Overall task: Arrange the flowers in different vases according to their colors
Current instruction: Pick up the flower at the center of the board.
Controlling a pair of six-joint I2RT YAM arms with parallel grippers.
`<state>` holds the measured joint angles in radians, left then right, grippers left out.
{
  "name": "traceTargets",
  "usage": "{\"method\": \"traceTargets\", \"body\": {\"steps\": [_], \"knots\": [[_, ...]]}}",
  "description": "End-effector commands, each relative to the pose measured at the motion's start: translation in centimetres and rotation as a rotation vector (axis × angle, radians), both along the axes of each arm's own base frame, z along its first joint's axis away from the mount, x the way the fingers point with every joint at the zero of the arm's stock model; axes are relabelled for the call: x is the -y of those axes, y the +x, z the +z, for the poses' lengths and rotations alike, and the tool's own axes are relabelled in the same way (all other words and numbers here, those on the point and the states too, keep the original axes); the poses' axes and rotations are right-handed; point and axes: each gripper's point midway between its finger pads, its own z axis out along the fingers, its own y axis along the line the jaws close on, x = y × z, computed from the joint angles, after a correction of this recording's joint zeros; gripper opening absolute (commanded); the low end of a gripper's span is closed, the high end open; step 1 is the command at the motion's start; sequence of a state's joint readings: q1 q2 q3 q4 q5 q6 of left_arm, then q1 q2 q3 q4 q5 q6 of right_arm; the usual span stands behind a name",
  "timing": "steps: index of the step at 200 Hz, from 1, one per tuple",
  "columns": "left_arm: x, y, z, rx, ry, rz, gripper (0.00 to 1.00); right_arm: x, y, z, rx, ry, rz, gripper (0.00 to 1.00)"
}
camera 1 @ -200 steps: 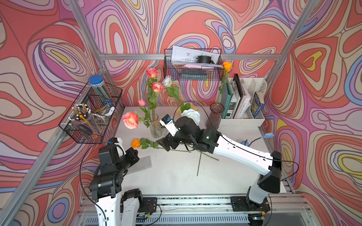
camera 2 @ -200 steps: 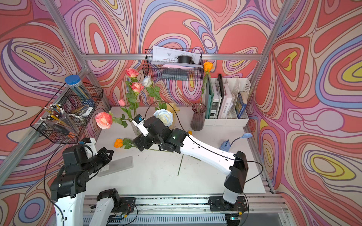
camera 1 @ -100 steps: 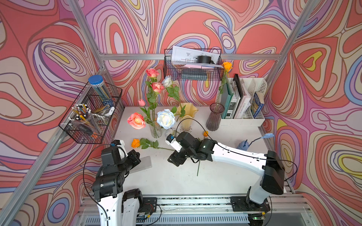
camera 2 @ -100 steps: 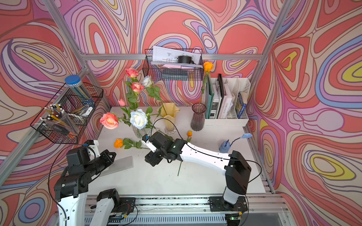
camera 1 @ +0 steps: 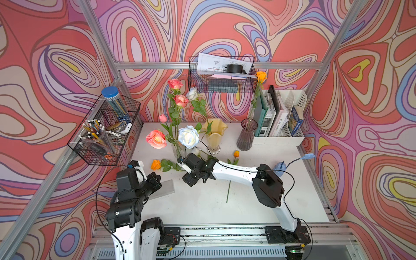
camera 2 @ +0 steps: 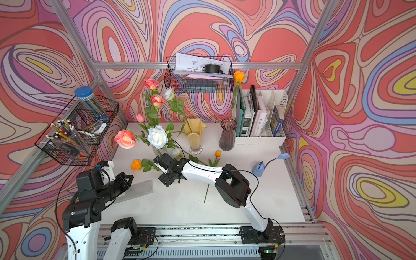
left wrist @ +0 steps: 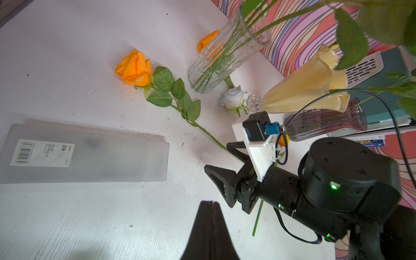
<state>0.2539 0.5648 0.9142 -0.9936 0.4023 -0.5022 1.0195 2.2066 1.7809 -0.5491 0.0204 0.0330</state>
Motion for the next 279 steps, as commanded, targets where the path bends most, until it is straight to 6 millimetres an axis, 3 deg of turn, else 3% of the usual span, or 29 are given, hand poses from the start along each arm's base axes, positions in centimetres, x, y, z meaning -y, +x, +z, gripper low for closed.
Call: {"method": "traceTargets", "body": {"steps": [1, 46, 107, 144, 163, 188, 195, 212, 238, 279], "knots": [[0.3, 0.3, 0.3, 0.028, 0.012, -0.032, 0.03, 0.1, 2.3, -0.3, 0.050, -0.038, -0.009, 0.75], [0.3, 0.2, 0.3, 0.031, 0.013, -0.032, 0.03, -0.6, 4.1, -1.6, 0.040, -0.044, 0.003, 0.71], [0.3, 0.3, 0.1, 0.027, 0.011, -0.032, 0.03, -0.9, 3.8, -5.2, -0.011, -0.072, 0.018, 0.60], [0.3, 0.3, 0.1, 0.026, 0.009, -0.034, 0.03, -0.8, 3.7, -6.4, -0.019, -0.090, 0.015, 0.51], [0.4, 0.4, 0.1, 0.026, 0.007, -0.035, 0.03, -0.4, 3.7, -7.3, -0.023, -0.115, 0.013, 0.35], [0.4, 0.4, 0.0, 0.025, 0.005, -0.034, 0.03, 0.1, 3.6, -8.1, -0.026, -0.142, 0.008, 0.01], [0.4, 0.4, 0.1, 0.026, 0.005, -0.033, 0.03, 0.4, 3.6, -8.4, -0.027, -0.150, 0.000, 0.00], [0.4, 0.4, 0.0, 0.021, -0.004, -0.033, 0.02, 1.1, 3.5, -8.2, -0.022, -0.161, -0.017, 0.00], [0.6, 0.3, 0.0, 0.022, -0.017, -0.035, 0.01, 1.9, 2.8, -6.1, -0.009, -0.113, -0.030, 0.00], [0.9, 0.3, -0.1, 0.023, -0.035, -0.039, 0.00, 4.7, -1.6, -3.4, -0.075, -0.061, 0.041, 0.00]]}}
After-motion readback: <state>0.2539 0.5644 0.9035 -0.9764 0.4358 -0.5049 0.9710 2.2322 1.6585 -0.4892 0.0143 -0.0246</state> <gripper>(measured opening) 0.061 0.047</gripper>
